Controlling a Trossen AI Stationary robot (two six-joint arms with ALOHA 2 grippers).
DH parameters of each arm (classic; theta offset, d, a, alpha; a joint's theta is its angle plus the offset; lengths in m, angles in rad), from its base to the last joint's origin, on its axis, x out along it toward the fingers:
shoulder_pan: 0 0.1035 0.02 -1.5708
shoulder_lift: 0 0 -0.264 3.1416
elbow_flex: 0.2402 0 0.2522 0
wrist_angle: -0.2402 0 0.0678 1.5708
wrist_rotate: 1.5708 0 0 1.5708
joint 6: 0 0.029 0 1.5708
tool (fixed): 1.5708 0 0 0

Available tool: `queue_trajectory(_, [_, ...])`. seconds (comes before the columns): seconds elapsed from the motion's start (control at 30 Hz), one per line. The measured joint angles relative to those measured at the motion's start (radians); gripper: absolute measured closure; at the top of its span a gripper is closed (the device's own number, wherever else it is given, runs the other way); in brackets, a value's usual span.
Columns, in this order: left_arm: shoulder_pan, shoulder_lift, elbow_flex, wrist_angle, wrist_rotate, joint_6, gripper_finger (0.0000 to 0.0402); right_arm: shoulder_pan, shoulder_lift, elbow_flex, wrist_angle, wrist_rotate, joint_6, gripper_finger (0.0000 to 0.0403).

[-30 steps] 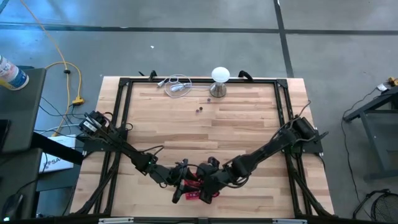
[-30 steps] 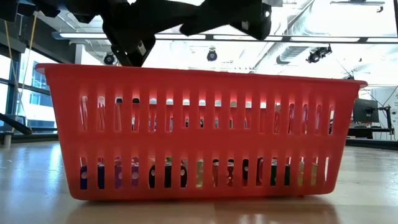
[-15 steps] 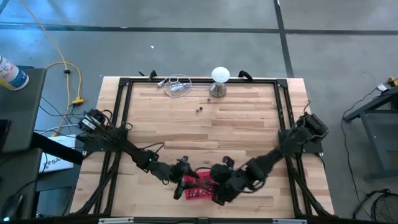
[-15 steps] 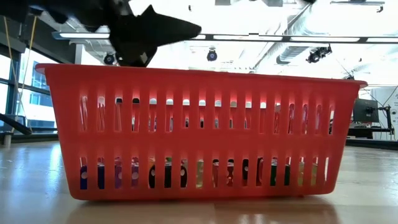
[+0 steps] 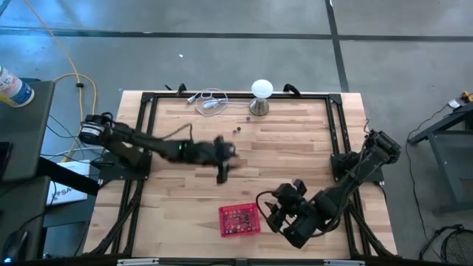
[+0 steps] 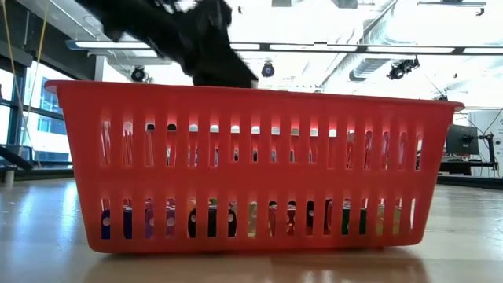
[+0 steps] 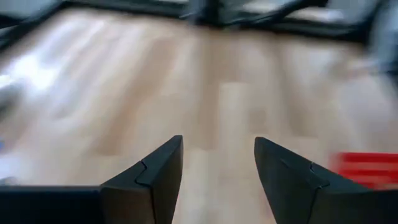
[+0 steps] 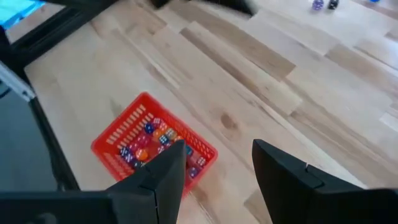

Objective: Pick & Place Dice
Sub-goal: Put the purple dice into the red bin

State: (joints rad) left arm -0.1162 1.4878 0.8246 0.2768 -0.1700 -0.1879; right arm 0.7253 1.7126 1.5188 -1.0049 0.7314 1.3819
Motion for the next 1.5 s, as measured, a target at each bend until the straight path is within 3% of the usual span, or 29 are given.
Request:
queue_trajectory(0.27, [0.336, 0.045, 0.000, -0.193, 0.025, 0.087, 0.0211, -0.053, 0.000, 0.000, -0.029, -0.016, 0.064, 0.0225])
queue_trajectory(0.43, [0.479, 0.117, -0.002, -0.226, 0.306, 0.243, 0.0211, -0.079, 0.000, 0.000, -0.042, -0.032, 0.104, 0.0225])
queue_trajectory(0.5, [0.500, 0.156, -0.003, -0.212, 0.375, 0.326, 0.0211, -0.089, 0.000, 0.000, -0.043, -0.032, 0.114, 0.0225])
queue_trajectory(0.8, [0.545, 0.281, -0.002, -0.103, 0.427, 0.468, 0.0211, -0.133, 0.000, 0.000, -0.045, -0.057, 0.130, 0.0225])
queue_trajectory(1.27, [0.591, 0.389, -0.002, 0.103, 0.418, 0.442, 0.0211, -0.172, 0.000, 0.000, -0.077, -0.069, 0.137, 0.0225])
queue_trajectory(1.5, [0.593, 0.410, -0.002, 0.151, 0.401, 0.502, 0.0211, -0.184, 0.000, 0.000, -0.104, -0.069, 0.133, 0.0225])
